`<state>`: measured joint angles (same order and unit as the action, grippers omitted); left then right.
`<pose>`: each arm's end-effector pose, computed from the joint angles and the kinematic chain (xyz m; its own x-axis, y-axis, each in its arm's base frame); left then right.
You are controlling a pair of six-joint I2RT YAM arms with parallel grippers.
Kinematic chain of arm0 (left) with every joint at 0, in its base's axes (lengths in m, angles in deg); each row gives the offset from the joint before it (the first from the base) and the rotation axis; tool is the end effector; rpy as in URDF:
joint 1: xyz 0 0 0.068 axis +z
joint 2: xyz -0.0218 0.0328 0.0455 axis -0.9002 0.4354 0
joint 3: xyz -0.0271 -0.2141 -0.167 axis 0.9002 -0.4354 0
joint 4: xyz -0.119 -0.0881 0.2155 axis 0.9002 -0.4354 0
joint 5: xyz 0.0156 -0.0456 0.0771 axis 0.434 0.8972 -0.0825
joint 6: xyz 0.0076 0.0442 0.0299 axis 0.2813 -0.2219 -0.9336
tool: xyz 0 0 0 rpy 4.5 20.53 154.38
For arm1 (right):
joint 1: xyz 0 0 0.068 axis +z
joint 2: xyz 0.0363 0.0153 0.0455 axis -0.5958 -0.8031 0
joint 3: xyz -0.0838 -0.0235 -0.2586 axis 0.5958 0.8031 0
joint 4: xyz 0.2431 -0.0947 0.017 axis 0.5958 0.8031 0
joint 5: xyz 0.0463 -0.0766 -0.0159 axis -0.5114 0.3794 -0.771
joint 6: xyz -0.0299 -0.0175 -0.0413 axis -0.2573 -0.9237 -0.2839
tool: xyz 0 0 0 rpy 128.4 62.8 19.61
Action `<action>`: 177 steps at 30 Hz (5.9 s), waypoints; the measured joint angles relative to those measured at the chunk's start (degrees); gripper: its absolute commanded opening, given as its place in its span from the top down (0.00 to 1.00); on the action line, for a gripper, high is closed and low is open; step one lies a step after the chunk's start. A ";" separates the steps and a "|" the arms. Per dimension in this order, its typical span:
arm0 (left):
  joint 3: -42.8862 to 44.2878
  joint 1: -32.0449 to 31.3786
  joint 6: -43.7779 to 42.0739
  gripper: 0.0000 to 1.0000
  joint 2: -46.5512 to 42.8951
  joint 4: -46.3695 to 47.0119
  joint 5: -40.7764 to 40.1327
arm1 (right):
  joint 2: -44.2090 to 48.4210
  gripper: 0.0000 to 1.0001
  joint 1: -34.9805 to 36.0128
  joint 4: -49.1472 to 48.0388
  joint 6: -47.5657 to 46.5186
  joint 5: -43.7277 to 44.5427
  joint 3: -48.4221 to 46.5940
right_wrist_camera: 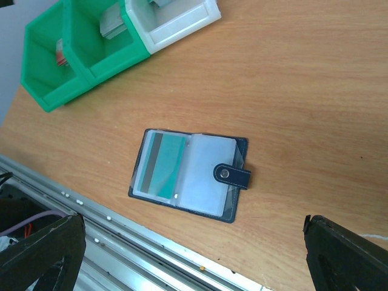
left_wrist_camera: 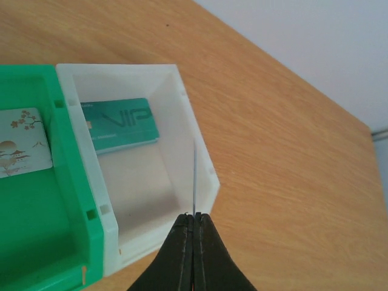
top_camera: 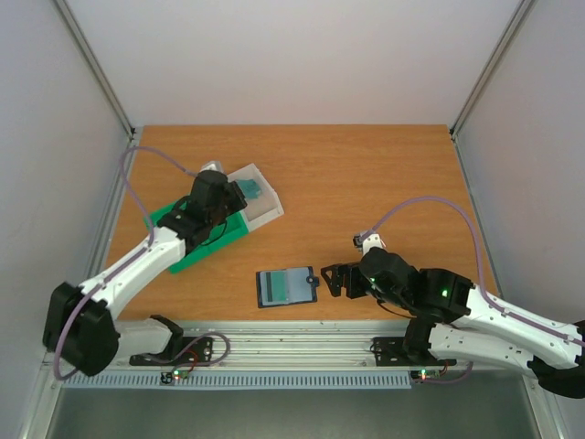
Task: Take the credit cards out of the card holder
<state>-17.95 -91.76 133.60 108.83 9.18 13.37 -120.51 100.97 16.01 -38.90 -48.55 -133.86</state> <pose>0.2427 -0.1218 0.2785 -0.5944 -0.4823 -0.6435 -0.0768 0.8306 -0.5516 0.0712 0.1272 0.2926 -0.5371 -0.3740 -0.7561 -0.6462 0.7586 0.0837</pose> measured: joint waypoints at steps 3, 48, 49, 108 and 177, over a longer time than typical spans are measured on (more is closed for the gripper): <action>2.84 0.37 1.95 1.00 4.96 -0.83 -1.64 | -0.02 0.02 0.00 0.00 -0.09 0.00 -0.20; 19.19 3.56 11.04 1.00 33.90 -1.79 -11.89 | -1.27 0.02 0.00 1.60 -0.39 0.81 -1.29; 19.47 3.56 11.02 0.99 34.14 -1.77 -12.09 | -1.27 0.02 0.00 1.62 -0.39 0.90 -1.29; -7.28 2.89 -9.31 0.35 -5.27 -18.75 27.58 | -21.38 0.68 0.00 -9.92 -1.49 -11.87 -2.80; -29.64 -8.57 5.68 0.96 5.55 14.34 33.38 | -51.10 0.99 -16.13 -51.17 1.88 -41.29 9.11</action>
<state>-47.59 -100.33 139.28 114.38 23.51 46.74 -171.61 84.84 -35.16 -37.02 -89.83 -124.74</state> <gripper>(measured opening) 0.042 0.013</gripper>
